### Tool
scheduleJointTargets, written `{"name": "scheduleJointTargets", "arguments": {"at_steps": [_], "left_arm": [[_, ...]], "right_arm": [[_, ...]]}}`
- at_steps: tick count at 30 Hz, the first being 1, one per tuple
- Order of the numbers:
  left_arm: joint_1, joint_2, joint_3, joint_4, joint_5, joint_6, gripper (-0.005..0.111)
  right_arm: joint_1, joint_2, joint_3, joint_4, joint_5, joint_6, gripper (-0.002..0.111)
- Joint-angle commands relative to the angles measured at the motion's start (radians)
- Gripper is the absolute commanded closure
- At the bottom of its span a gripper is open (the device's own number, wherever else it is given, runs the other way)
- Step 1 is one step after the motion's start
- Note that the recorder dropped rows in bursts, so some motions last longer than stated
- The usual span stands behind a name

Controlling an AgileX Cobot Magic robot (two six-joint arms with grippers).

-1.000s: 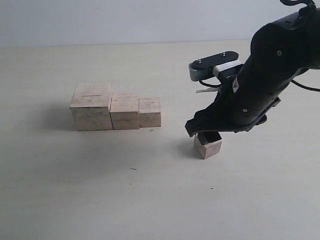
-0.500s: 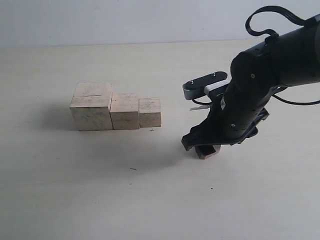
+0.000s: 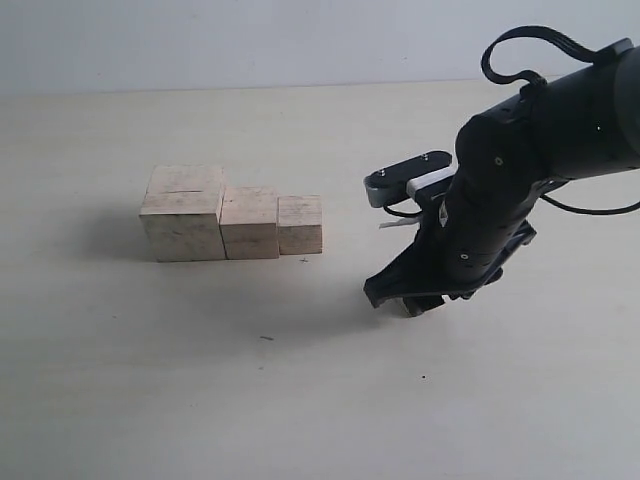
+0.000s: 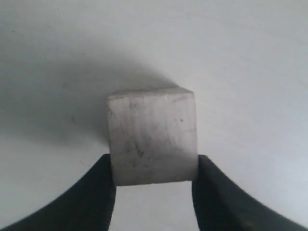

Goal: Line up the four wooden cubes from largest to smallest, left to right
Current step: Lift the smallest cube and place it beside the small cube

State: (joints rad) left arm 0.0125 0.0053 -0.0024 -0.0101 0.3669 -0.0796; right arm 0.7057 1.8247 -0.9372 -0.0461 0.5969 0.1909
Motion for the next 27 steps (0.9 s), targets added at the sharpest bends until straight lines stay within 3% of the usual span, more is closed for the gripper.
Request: {"name": "scheduleJointTargets", "arguments": {"at_steps": [1,3,12,21,27], "left_arm": [[-0.006,-0.005,0.002,0.001,-0.012,-0.004,0.107],[-0.006,-0.005,0.002,0.001,-0.012,-0.004,0.107],[-0.006,-0.005,0.002,0.001,-0.012,-0.004,0.107],[-0.006,-0.005,0.002,0.001,-0.012,-0.004,0.107],[-0.006,-0.005,0.002,0.001,-0.012,-0.004,0.107]], "right_arm": [[0.004,-0.025,-0.002,-0.005,0.015,-0.007,0.099],[0.004,-0.041,-0.024,-0.005,0.052,-0.009,0.108],[-0.022,-0.067,-0.267,-0.191,0.321,-0.123,0.108],[-0.302,-0.067,-0.548,-0.066,0.425,-0.348,0.108],[-0.422,-0.052,-0.571,0.173,0.417,-0.885,0.108]]}}
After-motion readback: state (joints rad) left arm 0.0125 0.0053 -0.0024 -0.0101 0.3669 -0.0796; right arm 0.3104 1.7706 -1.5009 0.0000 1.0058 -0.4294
